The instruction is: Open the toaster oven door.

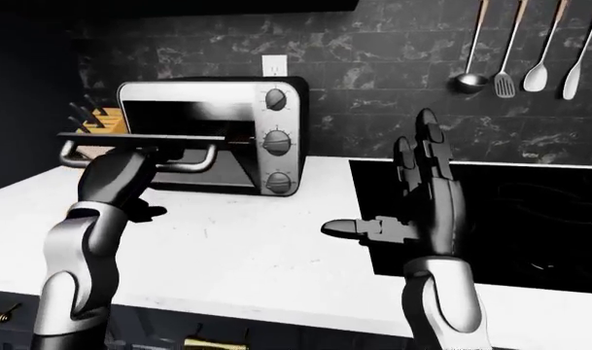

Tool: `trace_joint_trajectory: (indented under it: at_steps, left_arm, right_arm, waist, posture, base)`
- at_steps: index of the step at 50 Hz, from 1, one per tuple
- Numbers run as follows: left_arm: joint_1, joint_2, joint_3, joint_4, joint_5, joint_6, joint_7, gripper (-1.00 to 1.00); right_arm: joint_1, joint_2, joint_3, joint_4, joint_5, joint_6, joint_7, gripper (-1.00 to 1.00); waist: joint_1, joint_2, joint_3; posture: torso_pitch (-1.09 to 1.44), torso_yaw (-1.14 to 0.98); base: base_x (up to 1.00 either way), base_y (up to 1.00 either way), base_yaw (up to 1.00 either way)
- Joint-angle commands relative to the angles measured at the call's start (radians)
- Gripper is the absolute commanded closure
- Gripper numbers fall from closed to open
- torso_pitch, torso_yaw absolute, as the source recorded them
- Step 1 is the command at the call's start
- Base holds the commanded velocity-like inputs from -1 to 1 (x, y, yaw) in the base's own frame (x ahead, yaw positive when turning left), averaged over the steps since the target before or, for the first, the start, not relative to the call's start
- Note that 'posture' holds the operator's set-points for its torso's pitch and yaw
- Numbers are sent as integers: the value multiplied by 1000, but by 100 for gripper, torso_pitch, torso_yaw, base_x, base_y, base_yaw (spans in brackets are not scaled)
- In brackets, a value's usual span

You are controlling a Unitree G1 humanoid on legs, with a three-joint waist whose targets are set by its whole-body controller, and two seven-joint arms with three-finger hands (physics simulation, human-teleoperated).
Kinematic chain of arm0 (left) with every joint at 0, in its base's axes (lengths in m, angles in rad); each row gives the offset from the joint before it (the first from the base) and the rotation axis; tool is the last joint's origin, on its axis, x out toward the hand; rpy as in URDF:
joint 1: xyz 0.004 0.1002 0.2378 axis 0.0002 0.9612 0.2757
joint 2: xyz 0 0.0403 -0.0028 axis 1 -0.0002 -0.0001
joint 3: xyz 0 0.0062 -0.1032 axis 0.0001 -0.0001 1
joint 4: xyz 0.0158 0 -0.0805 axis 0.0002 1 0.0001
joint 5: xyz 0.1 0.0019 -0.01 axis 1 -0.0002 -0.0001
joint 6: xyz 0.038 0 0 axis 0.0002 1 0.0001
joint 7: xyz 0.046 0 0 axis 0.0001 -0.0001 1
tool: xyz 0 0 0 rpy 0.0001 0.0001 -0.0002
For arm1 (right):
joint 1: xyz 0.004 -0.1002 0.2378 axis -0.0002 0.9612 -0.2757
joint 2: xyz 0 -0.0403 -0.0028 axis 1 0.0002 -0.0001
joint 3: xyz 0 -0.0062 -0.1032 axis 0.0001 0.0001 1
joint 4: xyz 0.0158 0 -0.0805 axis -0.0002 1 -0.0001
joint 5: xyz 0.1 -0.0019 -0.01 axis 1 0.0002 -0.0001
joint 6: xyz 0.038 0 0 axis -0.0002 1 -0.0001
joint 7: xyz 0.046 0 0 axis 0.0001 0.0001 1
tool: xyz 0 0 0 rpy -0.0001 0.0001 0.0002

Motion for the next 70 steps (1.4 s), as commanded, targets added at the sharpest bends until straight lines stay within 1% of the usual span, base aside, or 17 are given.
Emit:
trace_joint_trajectory:
  at_steps: [1, 7, 8, 9, 11, 16, 20, 26, 29, 36, 42, 46, 51, 55, 58, 63, 70]
  left_arm:
    - [-24, 3, 12, -6, 6, 15, -6, -40]
    - [7, -9, 12, -65, 20, 10, -46, -44]
    - [17, -11, 13, -76, 23, 6, -55, -47]
    - [22, -12, 14, -79, 24, 3, -57, -47]
    - [43, -19, 16, -128, 28, 2, -94, -47]
    - [86, -31, 22, -178, 32, -14, -118, -41]
    - [118, -34, 36, -220, 19, -27, -139, -37]
    - [168, -43, 62, -347, 4, -31, -223, -37]
    - [209, -52, 77, -389, -8, -44, -231, -40]
    - [350, -79, 149, -469, -52, -99, -203, -40]
    - [406, -102, 184, -528, -71, -125, -208, -40]
    - [469, -125, 221, -559, -95, -165, -195, -40]
    - [548, -161, 277, -602, -135, -244, -212, -40]
    - [599, -189, 338, -643, -188, -310, -253, -40]
    - [642, -215, 376, -637, -204, -383, -265, -42]
    - [682, -259, 433, -633, -229, -484, -284, -47]
    - [735, -315, 500, -603, -249, -634, -302, -66]
  right_arm:
    - [-21, -5, 1, -21, 0, -26, 4, -100]
    - [-20, -5, -5, -23, 2, -24, 6, -100]
    - [-19, -5, -5, -25, 3, -23, 6, -100]
    - [-19, -5, -6, -26, 4, -21, 5, -100]
    - [-21, -6, -6, -33, 6, -14, 2, -100]
    - [-21, -5, -7, -35, 7, -12, 1, -100]
    - [-19, -5, -5, -34, 6, -14, 0, -100]
    - [-15, -3, -4, -22, 3, -28, 6, -100]
    - [-13, -3, -7, -16, 3, -37, 10, -100]
    - [-14, -6, -17, -35, 15, -19, 2, -100]
    - [-15, -5, -11, -31, 12, -23, 1, -100]
    - [-12, -4, -9, -25, 9, -32, 5, -100]
    - [-15, -5, -10, -41, 13, -16, -1, -100]
    - [-16, -4, -8, -48, 14, -8, -5, -100]
    - [-20, -5, -9, -54, 16, 0, -8, -100]
    - [-24, -5, -6, -51, 15, 1, -10, -100]
    - [-25, -5, -3, -39, 11, -10, -8, -100]
  waist:
    - [-2, -1, 9]
    - [1, 0, 11]
    - [1, 0, 11]
    - [1, 0, 12]
    - [1, 0, 12]
    - [0, -3, 13]
    - [1, -4, 11]
    - [0, -6, 9]
    - [-1, -6, 8]
    - [-3, -4, -3]
    - [-4, 0, -13]
    - [-6, 1, -16]
    - [-11, 4, -19]
    - [-13, 4, -21]
    - [-17, 3, -21]
    - [-23, 6, -24]
    - [-33, 13, -29]
  posture:
    - [-55, 0]
    - [-55, 0]
    - [-55, 0]
    - [-55, 0]
    - [-55, 0]
    - [-55, 0]
    - [-55, 0]
    - [-55, 0]
    - [-55, 0]
    - [-55, 0]
    - [-55, 0]
    - [-55, 0]
    - [-55, 0]
    - [-55, 0]
    - [-55, 0]
    - [-55, 0]
    - [-55, 0]
  base:
    - [0, 0, 0]
    - [0, 0, 0]
    - [0, 0, 0]
    - [0, 0, 0]
    - [0, 0, 0]
    - [0, 0, 0]
    - [0, 0, 0]
    - [0, 0, 0]
    - [0, 0, 0]
    - [0, 0, 0]
    - [0, 0, 0]
    - [0, 0, 0]
    - [0, 0, 0]
    - [0, 0, 0]
    - [0, 0, 0]
    - [0, 0, 0]
    - [0, 0, 0]
